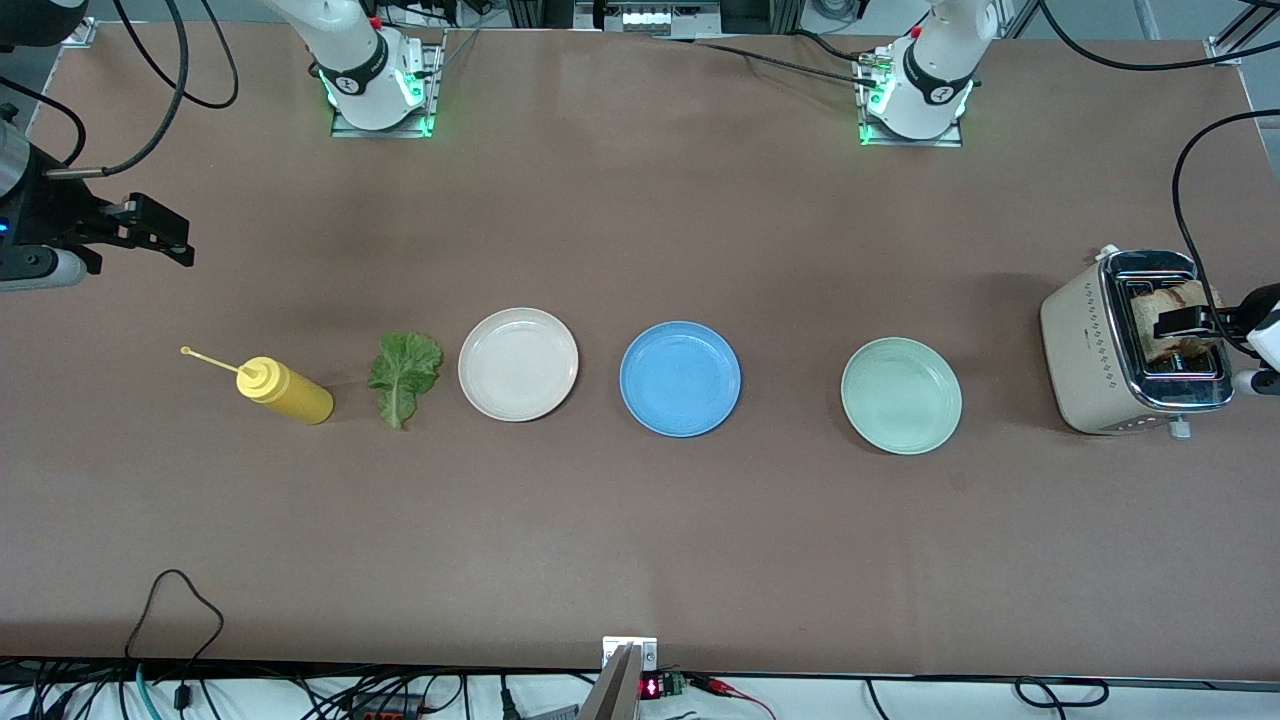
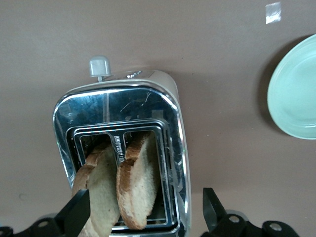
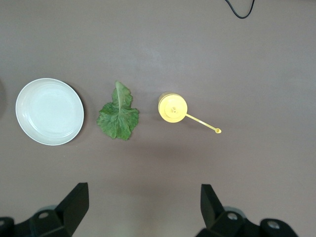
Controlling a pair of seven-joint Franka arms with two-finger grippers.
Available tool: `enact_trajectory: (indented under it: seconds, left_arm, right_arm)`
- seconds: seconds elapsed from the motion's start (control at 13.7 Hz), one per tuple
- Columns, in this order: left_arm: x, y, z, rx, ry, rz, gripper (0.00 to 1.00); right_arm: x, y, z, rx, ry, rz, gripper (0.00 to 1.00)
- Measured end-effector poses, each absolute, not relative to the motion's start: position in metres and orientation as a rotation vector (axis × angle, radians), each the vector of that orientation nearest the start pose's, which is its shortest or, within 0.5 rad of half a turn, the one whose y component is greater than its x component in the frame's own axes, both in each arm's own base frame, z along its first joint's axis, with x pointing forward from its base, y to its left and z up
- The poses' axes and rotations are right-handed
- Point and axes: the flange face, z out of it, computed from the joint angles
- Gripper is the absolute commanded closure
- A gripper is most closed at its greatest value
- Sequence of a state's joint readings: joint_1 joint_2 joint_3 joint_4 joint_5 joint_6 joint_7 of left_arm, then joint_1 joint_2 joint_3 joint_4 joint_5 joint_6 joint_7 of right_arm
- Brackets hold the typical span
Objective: Make sandwich in blue plate with both arms
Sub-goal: 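Grasp a bread slice with the left gripper and lift it out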
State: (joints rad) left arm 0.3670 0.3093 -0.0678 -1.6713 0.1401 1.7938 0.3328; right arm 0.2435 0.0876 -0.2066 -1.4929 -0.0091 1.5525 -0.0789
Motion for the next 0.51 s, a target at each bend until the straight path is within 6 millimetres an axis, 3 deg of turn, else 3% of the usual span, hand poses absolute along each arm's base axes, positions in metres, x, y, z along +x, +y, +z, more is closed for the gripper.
enact_trajectory:
  seconds: [0.22,0.36,0.51]
  left_arm:
    - [0.582,0.213,0.393,-3.099,0.093,0.365,0.15]
    - [0.574,0.216,0.38,-3.113,0.079,0.403,0.31]
    - [0.569,0.216,0.372,-3.117,0.081,0.428,0.56]
  right_arm:
    - [0.578,0.026,0.611,-3.162,-0.184,0.043,0.0]
    - [0.578,0.026,0.611,-3.162,-0.184,0.043,0.0]
    - [0.578,0.026,0.611,-3.162,-0.184,0.043,0.0]
